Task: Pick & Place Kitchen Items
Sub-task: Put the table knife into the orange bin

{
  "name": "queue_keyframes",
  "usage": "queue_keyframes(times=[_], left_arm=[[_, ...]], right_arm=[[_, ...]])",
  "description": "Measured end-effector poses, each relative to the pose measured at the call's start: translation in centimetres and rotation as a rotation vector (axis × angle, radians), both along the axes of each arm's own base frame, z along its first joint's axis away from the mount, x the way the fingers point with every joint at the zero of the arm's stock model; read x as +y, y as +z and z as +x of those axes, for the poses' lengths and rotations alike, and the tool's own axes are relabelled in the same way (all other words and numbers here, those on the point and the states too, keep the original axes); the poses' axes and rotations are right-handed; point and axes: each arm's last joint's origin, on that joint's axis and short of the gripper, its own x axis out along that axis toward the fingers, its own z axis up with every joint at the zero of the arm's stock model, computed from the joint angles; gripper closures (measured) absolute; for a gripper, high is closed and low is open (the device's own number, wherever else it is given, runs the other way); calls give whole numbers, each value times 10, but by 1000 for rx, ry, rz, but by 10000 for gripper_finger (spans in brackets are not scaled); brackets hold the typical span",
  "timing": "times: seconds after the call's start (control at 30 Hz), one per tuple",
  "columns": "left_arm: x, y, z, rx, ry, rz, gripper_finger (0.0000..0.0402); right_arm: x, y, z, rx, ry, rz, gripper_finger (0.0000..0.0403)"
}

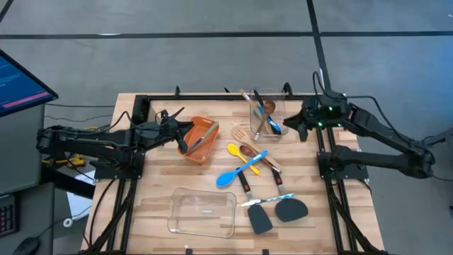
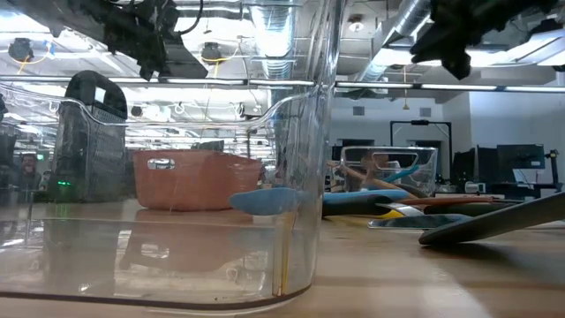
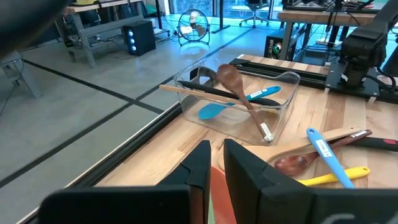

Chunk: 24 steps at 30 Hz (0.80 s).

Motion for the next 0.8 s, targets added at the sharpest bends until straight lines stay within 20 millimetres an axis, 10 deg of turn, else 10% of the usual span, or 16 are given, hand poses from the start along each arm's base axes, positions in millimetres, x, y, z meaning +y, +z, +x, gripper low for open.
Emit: queue_keyframes(times=[0.8], left_arm=[[-2,0,1,-4,-63,-19,372]], right_arm=[[59,-50,60,377,439,116,328]])
